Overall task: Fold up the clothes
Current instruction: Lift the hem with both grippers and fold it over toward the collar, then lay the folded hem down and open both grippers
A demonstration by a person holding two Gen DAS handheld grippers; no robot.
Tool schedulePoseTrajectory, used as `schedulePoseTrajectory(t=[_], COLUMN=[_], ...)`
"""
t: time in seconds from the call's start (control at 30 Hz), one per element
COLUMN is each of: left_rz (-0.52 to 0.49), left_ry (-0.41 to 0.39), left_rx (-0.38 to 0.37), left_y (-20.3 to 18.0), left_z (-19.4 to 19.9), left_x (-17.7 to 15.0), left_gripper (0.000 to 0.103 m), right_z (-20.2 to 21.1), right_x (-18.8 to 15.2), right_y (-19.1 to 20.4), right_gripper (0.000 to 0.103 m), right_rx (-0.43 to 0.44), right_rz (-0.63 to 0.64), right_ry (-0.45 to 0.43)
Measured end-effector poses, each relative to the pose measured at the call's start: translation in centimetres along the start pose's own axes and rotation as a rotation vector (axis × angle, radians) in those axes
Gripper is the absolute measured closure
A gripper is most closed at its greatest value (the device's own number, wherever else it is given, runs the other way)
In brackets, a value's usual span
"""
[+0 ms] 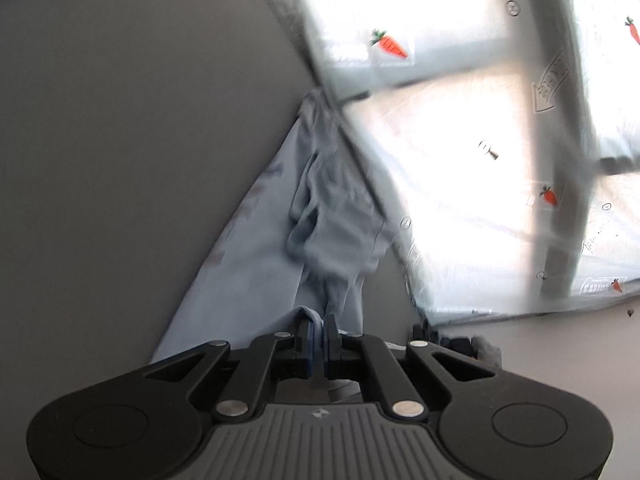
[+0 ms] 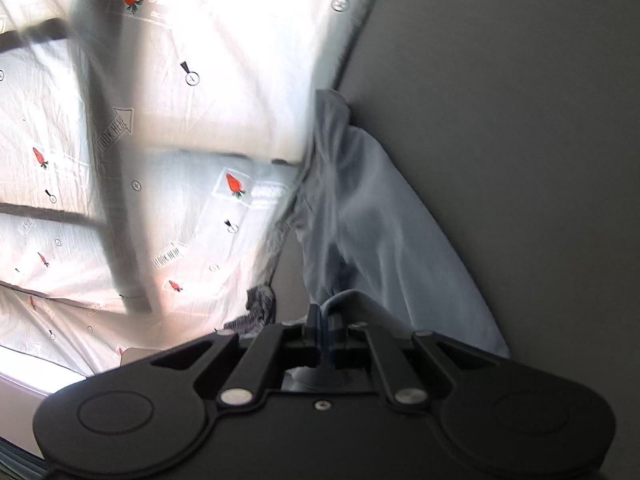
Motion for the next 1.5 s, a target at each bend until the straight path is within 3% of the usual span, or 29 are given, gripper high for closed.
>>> schedulePoseTrajectory(t=[0.2, 0.3, 0.37, 0.47, 0.57, 0.67, 0.8, 0.87, 0.97, 1.07, 1.23, 1.33, 1.5], left_rz=[-0.046, -0.087, -0.118, -0.180, -0.251, -0.326, -0.335, -0.382, -0.512, -0.595, -0.656, -0.673, -0.672], left_ry=[-0.041, -0.042, -0.045, -0.058, -0.079, -0.144, -0.222, -0.182, -0.051, 0.046, 0.044, 0.014, -0.005], left_rx=[0.053, 0.118, 0.119, 0.088, 0.106, 0.138, 0.093, 0.081, 0.095, 0.170, 0.343, 0.364, 0.367], left_y=[0.3, 0.6, 0.1, -1.1, -2.2, -3.1, -4.1, -4.9, -5.8, -5.3, -3.3, -2.9, -3.1], left_z=[-4.0, -6.2, -6.8, -6.5, -6.0, -5.0, -3.3, -3.3, -5.1, -7.5, -11.0, -12.3, -14.4], left_x=[3.6, 4.5, 4.7, 4.5, 4.1, 3.8, 4.4, 4.2, 2.5, 0.4, -0.2, 0.4, 1.6], left_gripper=[0.099, 0.099, 0.096, 0.090, 0.086, 0.083, 0.081, 0.081, 0.080, 0.077, 0.075, 0.066, 0.063], right_z=[-4.1, -5.7, -6.3, -6.1, -5.6, -5.4, -5.8, -6.7, -8.2, -10.2, -12.3, -14.0, -16.3], right_x=[4.0, 5.0, 5.4, 5.5, 5.2, 4.1, 2.0, 1.0, -0.9, -2.1, -0.8, 0.5, 1.3], right_y=[-0.5, -1.5, -1.6, -0.4, 1.3, 3.8, 6.7, 7.4, 7.6, 6.8, 5.9, 6.0, 5.9], right_gripper=[0.099, 0.094, 0.091, 0.075, 0.078, 0.087, 0.091, 0.092, 0.092, 0.092, 0.091, 0.091, 0.091], right_rx=[-0.067, -0.113, -0.136, -0.137, -0.175, -0.226, -0.248, -0.234, -0.212, -0.317, -0.479, -0.561, -0.673], right_rz=[0.034, 0.012, 0.005, 0.073, 0.191, 0.389, 0.614, 0.679, 0.754, 0.822, 0.922, 0.973, 1.055], right_ry=[-0.014, -0.013, -0.021, -0.067, -0.098, -0.115, -0.081, -0.015, 0.133, 0.203, 0.132, 0.091, 0.034])
Point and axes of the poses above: each gripper's, at about its wrist camera, not at the fingertips, and z roughly against the way its jaws point, y to its left, x to its top, the point moved 3 cm from there along -z, roughly the way its jaws point, and after that the axes turned 1 degree about z, right-handed, at the moved point
